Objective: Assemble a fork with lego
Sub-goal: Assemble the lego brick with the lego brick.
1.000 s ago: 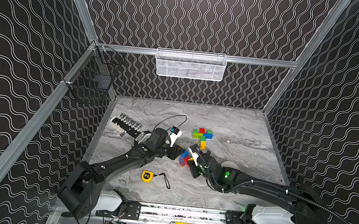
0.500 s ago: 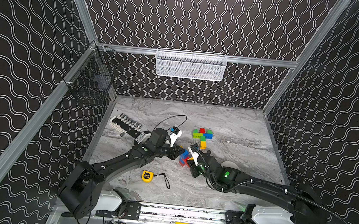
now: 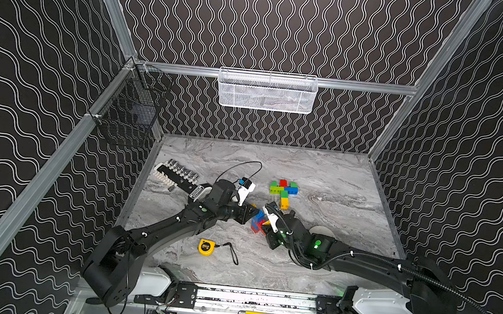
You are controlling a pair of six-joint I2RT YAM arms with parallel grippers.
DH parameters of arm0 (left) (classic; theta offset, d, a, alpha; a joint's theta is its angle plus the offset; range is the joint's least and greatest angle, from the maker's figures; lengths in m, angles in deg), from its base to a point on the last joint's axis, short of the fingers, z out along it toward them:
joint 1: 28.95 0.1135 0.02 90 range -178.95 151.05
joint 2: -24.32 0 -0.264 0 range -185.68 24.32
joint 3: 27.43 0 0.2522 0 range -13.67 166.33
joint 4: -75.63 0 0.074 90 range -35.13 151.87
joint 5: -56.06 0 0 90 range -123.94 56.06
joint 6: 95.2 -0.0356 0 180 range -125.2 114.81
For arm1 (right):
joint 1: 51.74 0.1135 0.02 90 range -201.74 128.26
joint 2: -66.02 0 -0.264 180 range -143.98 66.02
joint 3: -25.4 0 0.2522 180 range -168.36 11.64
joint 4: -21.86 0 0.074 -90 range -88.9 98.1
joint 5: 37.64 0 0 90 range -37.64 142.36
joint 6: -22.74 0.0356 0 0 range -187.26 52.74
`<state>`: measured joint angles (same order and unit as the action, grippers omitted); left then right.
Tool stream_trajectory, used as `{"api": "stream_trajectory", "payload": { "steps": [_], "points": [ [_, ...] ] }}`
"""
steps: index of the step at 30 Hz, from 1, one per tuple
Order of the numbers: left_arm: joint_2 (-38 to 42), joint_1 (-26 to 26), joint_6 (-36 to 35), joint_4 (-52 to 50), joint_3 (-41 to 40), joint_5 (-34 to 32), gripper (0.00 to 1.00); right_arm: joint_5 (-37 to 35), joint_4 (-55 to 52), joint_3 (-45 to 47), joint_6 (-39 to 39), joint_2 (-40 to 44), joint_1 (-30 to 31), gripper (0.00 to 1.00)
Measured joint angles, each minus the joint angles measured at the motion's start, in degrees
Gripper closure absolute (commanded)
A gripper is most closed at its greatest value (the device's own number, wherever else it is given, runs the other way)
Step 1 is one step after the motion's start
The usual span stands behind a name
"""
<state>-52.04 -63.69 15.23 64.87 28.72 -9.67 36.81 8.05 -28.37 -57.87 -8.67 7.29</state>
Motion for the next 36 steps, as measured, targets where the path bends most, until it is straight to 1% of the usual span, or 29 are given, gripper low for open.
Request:
{"api": "stream_trajectory", "payload": {
  "steps": [36],
  "points": [
    [0.00, 0.02, -0.92, 0.17, 0.00, -0.17, 0.82, 1.70, 1.16, -0.20, -1.03, -1.51, -0.59, 1.00]
  ]
}}
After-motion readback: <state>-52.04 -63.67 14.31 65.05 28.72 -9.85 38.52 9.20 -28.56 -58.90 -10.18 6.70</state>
